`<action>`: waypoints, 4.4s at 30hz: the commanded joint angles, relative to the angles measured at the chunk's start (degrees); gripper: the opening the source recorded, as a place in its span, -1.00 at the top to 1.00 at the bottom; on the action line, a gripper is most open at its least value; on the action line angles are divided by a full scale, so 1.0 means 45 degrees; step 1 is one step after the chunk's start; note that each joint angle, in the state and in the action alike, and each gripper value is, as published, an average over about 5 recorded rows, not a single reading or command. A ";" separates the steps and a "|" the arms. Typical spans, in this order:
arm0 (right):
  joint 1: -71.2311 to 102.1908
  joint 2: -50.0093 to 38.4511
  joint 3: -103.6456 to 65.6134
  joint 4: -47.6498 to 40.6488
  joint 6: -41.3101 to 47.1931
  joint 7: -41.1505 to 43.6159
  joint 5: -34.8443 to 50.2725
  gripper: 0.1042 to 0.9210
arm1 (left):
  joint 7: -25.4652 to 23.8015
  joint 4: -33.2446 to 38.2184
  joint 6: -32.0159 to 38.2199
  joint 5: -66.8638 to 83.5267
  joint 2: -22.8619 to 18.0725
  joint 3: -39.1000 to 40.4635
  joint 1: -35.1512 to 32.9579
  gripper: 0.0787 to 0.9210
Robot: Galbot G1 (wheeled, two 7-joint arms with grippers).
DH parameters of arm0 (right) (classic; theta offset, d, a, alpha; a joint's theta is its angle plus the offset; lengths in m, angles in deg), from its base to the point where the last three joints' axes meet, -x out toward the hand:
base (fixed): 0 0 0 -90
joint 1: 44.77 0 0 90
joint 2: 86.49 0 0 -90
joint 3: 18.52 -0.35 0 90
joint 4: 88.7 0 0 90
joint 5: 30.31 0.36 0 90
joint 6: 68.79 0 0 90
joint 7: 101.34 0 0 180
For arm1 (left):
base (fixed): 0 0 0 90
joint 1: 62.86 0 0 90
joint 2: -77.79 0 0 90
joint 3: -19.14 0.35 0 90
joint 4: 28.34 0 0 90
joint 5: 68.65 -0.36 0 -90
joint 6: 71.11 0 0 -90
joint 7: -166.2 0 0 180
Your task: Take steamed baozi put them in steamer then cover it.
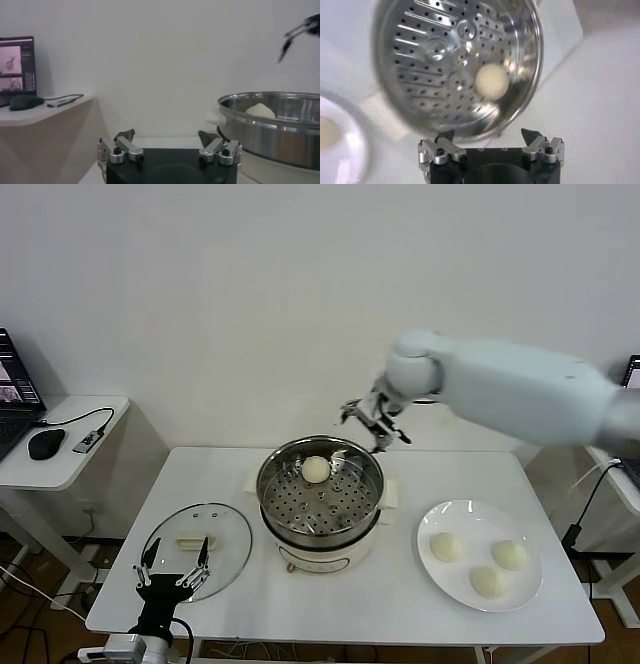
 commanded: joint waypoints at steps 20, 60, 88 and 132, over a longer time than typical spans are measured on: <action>0.8270 -0.5787 -0.4855 0.2189 0.2578 -0.0111 -0.2238 -0.76 | 0.0010 -0.0067 0.0040 -0.0275 -0.0094 -0.0005 -0.0133 -0.77; 1.1245 -0.2335 -0.7312 -0.1568 0.1865 -0.0718 -0.3369 -0.69 | 0.0021 -0.0436 0.0110 -0.0323 -0.0082 -0.0427 -0.0039 -0.77; 0.5292 -0.3749 -0.4901 -0.0195 0.2703 0.0096 -0.0428 -0.12 | 0.0020 -0.0244 0.0101 -0.0325 -0.0009 -0.0374 -0.0060 -0.77; 0.4489 0.6986 -0.2293 -0.3901 0.6158 -0.2339 0.3939 -0.18 | 0.0008 -0.0414 0.0203 -0.0274 -0.0156 -0.0444 0.0215 -0.77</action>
